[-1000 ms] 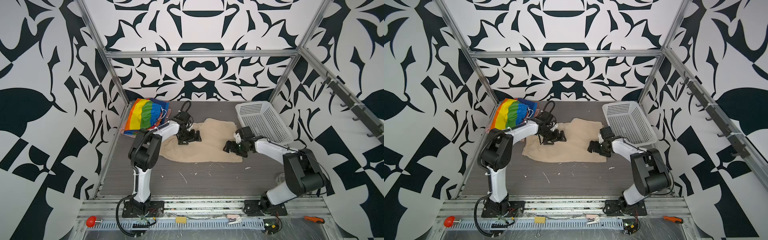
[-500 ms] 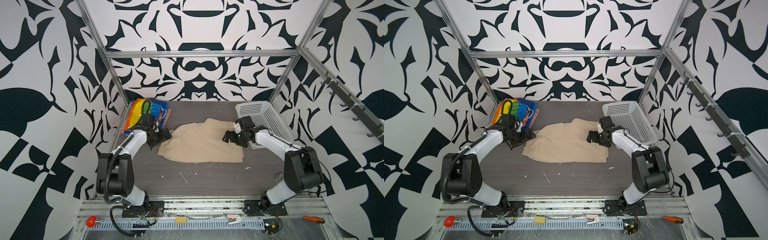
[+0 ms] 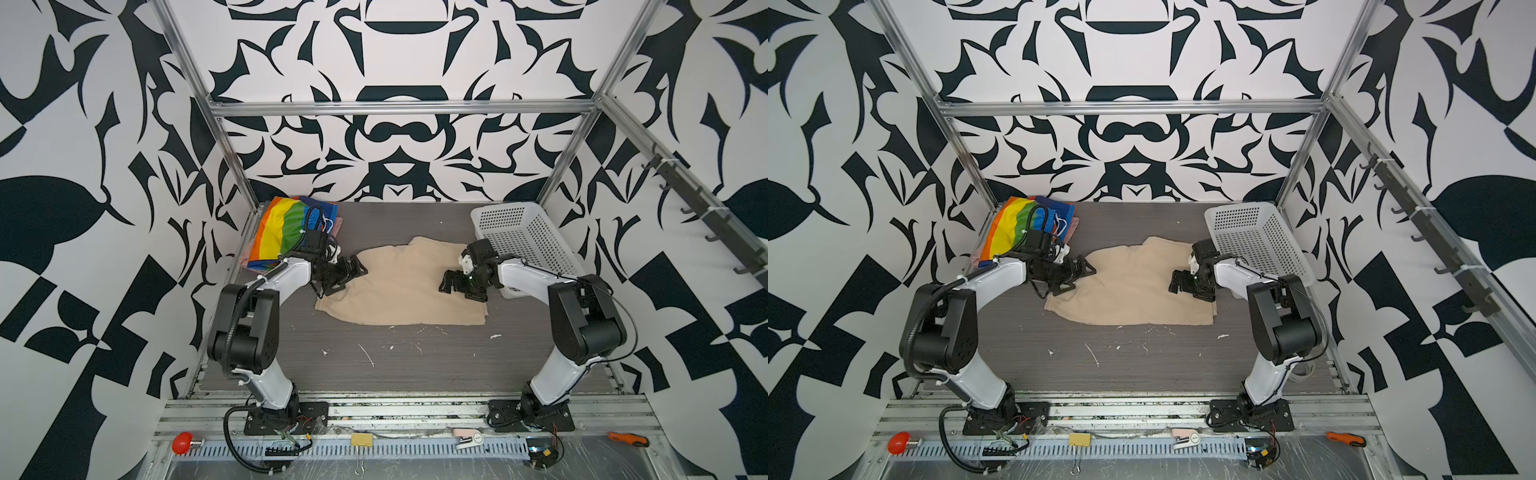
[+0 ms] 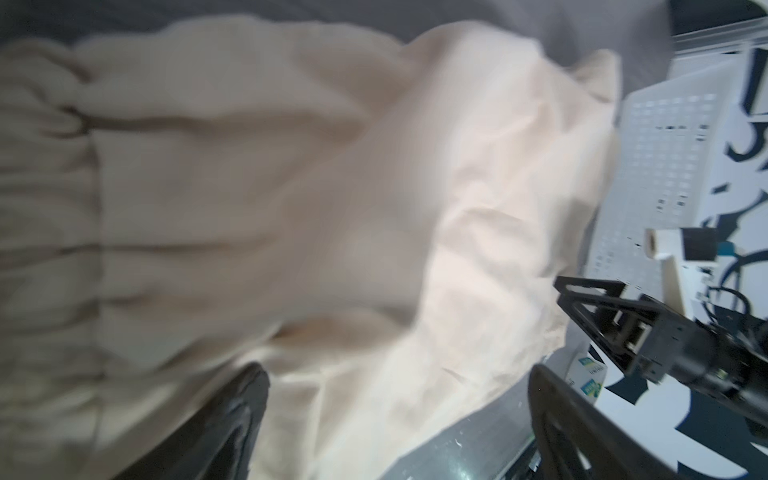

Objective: Fold and stack the shorts

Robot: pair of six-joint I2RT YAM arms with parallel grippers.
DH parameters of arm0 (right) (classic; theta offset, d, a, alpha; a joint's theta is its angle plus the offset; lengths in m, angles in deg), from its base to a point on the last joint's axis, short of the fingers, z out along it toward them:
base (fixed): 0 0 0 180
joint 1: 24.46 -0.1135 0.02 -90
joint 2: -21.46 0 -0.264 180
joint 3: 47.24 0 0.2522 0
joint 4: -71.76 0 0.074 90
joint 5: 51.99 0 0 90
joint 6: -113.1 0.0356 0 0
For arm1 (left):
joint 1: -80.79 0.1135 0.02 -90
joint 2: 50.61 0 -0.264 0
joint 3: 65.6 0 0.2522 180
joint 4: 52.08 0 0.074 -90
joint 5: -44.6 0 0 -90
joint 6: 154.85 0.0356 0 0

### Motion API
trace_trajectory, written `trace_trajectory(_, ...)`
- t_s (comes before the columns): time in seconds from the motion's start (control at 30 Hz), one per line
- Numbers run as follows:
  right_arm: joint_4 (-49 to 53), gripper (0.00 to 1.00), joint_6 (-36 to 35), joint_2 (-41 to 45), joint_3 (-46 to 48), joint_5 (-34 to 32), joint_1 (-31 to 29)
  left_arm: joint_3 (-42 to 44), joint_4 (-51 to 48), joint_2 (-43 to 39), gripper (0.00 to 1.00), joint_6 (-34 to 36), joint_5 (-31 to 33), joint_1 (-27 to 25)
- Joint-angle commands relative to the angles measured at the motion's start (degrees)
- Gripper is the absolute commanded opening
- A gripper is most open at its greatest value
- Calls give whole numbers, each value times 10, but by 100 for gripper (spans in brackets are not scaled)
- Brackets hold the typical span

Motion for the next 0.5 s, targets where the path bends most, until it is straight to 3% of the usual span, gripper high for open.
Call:
trace_trajectory(0.0,-6,98,-13,-2,14,4,8,5,-8,12,99,3,28,1)
trace_trajectory(0.3,-4,98,-20,0,40,2,41,26,-52,9,99,31,75,1)
trace_trajectory(0.47,2,98,-25,7,46,-5,42,24,-114,-88,99,53,115,2)
